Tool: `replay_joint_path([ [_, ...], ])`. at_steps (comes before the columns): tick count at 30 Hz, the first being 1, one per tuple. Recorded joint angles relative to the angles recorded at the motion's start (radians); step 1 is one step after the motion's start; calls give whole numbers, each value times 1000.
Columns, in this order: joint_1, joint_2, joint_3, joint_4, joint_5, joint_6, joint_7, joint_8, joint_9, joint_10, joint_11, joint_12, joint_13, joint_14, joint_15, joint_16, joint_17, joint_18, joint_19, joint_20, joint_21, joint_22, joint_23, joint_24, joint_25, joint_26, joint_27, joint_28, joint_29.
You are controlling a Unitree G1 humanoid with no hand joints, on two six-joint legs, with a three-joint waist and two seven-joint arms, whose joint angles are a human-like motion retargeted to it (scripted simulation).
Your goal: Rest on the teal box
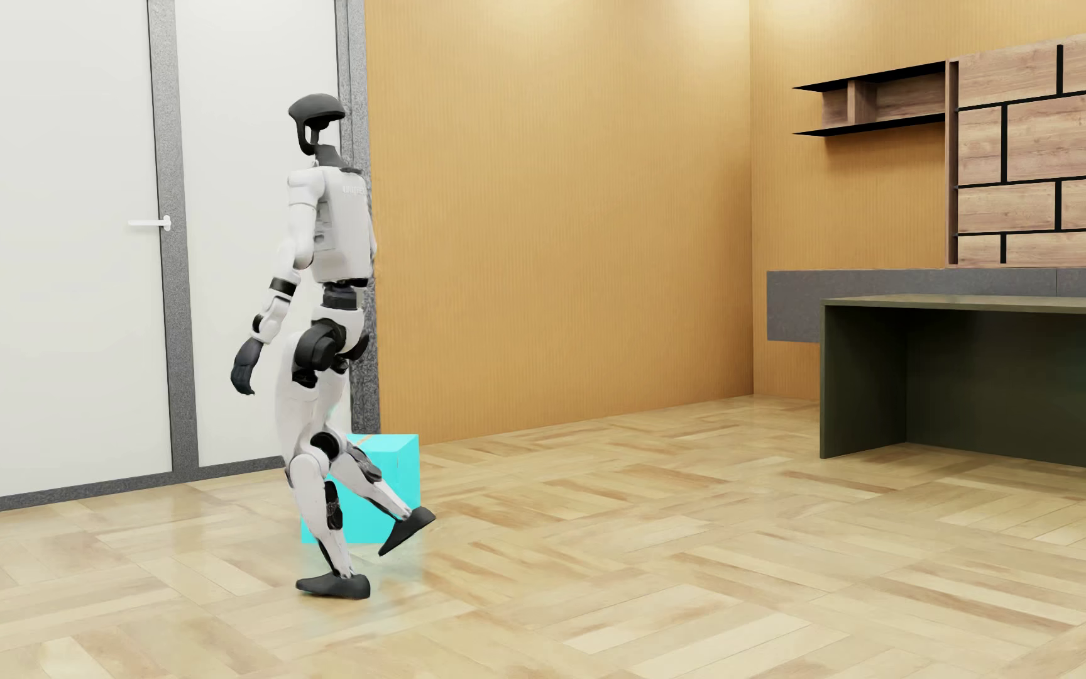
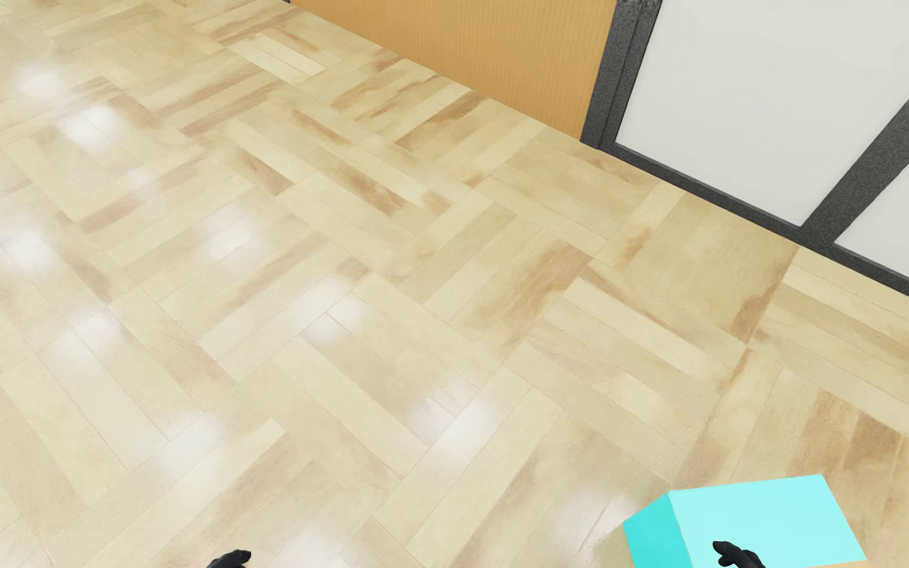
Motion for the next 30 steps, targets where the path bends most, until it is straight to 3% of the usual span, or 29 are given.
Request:
replay_joint_path([
  [1, -12, -49, -9, 10, -5, -4, -18, 44, -5, -6, -81, -34, -2, -17, -22, -13, 35, -24, -31, -33, 7, -62, 18, -4, -2, -33, 8, -1, 20],
  [2, -24, -54, -14, 16, -12, -4, -28, 70, -2, -10, -214, -48, 24, -13, -77, -32, 67, -63, -25, -66, 4, -121, 10, 40, -41, -4, 31, -11, 18],
  [3, -63, -20, -14, 47, -1, 0, -46, 94, -23, 13, -443, -57, 60, -17, -5, -38, 96, -111, -63, -132, 18, -190, -14, 31, -52, -52, 9, -33, 38],
  [4, -96, -9, -5, 46, -9, -11, -58, 133, -18, 23, -594, -92, 59, -23, 39, -49, 116, -143, -13, -183, 14, -232, -16, 80, -78, -81, 3, -40, 13],
  [5, -143, -12, 10, 13, -26, -27, -126, 217, -47, 18, -658, -98, 71, -5, 56, -70, 116, -156, -3, -210, 37, -278, -48, 75, -36, -82, 79, -146, -21],
  [6, -150, 34, 3, -17, -52, -27, -197, 234, -5, 5, -632, -131, 57, 36, 6, -81, 112, -167, 54, -263, 20, -309, -52, 98, -48, -103, 69, -199, -14],
  [7, -237, 24, 21, -22, -75, -10, -219, 139, 24, 40, -647, -182, 30, 76, -27, -101, 93, -191, 61, -294, 24, -334, -70, 105, -62, -102, 52, -152, -33],
  [8, -377, -32, 46, 4, -40, 10, -196, 54, 7, 132, -655, -190, 29, 86, 19, -116, 80, -216, -5, -288, 14, -349, -102, 130, -119, -93, 81, -145, 0],
  [9, -401, -50, 52, -7, -64, 24, -192, 29, 40, 158, -587, -193, 24, 51, -67, -154, 46, -168, 57, -276, 18, -343, -102, 142, -112, -78, -22, -120, -26],
  [10, -417, -80, 60, 38, -34, 30, -181, 56, 74, 207, -541, -178, 19, 4, -58, -157, 27, -166, 15, -260, 52, -361, -148, 134, -109, 9, 57, -63, -48],
  [11, -434, -93, 45, 69, -11, 12, -185, 67, 97, 296, -499, -168, 4, -21, -76, -132, 48, -169, -43, -254, 52, -360, -138, 121, -100, -18, 54, -31, -55],
  [12, -460, -131, 30, 102, -15, 19, -185, 51, 116, 395, -449, -153, -16, -46, -62, -115, 47, -177, -61, -258, 18, -362, -139, 119, -113, 1, 80, 0, -65],
  [13, -471, -190, 24, 133, -22, 10, -157, 32, 126, 455, -372, -145, -12, -57, -72, -92, 70, -187, -86, -266, 7, -340, -133, 125, -74, 13, 86, 39, -120],
  [15, -486, -322, 5, 183, -39, 10, -106, 63, 172, 520, -196, -178, -26, -51, -107, -61, 68, -188, -120, -228, -21, -285, -138, 135, -60, 31, 81, 34, -120],
  [16, -498, -389, -7, 215, -44, 21, -93, 86, 211, 499, -109, -196, -48, -99, -143, -45, 40, -225, -105, -191, -16, -277, -147, 119, -80, 46, 79, 29, -93],
  [17, -574, -475, -13, 225, -62, 29, -94, 89, 234, 546, -6, -205, -54, -145, -172, -28, 28, -239, -103, -168, -34, -276, -158, 88, -114, 37, 113, 36, -39],
  [18, -705, -574, -14, 226, -88, 37, -104, 97, 257, 672, 114, -220, -57, -161, -211, -17, -8, -277, -85, -157, -42, -270, -202, 70, -126, 37, 40, 59, -12],
  [19, -823, -662, -11, 243, -105, 55, -116, 100, 277, 785, 219, -241, -52, -192, -225, -2, -32, -318, -75, -145, -56, -261, -232, 67, -143, 55, 25, 31, 6],
  [21, -968, -797, -4, 285, -103, 52, -107, 130, 364, 978, 420, -284, -94, -261, -288, 37, -63, -348, -59, -126, -36, -253, -268, 20, -155, 59, 30, 72, 7],
  [23, -1093, -869, 1, 277, -124, 57, -169, 152, 428, 1135, 580, -315, -121, -281, -344, 57, -80, -383, -39, -149, -44, -242, -296, 0, -141, 61, 42, 130, -24],
  [25, -1185, -928, 7, 265, -116, 57, -209, 168, 471, 1265, 698, -329, -147, -285, -375, 70, -96, -389, -33, -115, -31, -263, -306, 6, -151, 86, 71, 57, -69],
  [26, -1211, -945, 9, 262, -109, 54, -236, 188, 486, 1318, 755, -316, -155, -287, -406, 71, -106, -400, -12, -111, 14, -286, -315, -16, -101, 69, 56, 64, -95],
  [27, -1208, -941, 14, 265, -118, 52, -244, 193, 509, 1349, 789, -311, -177, -292, -410, 67, -118, -406, 15, -103, 10, -294, -313, -8, -121, 66, 79, 63, -123],
  [28, -1196, -921, 16, 266, -129, 53, -244, 193, 525, 1358, 807, -309, -200, -281, -426, 48, -123, -414, 17, -104, -4, -290, -310, -10, -121, 55, 83, 61, -84],
  [30, -1152, -879, 8, 270, -162, 55, -231, 184, 541, 1359, 821, -283, -221, -264, -415, 9, -107, -431, 28, -98, -14, -259, -296, -3, -106, 53, 103, 85, -122],
])
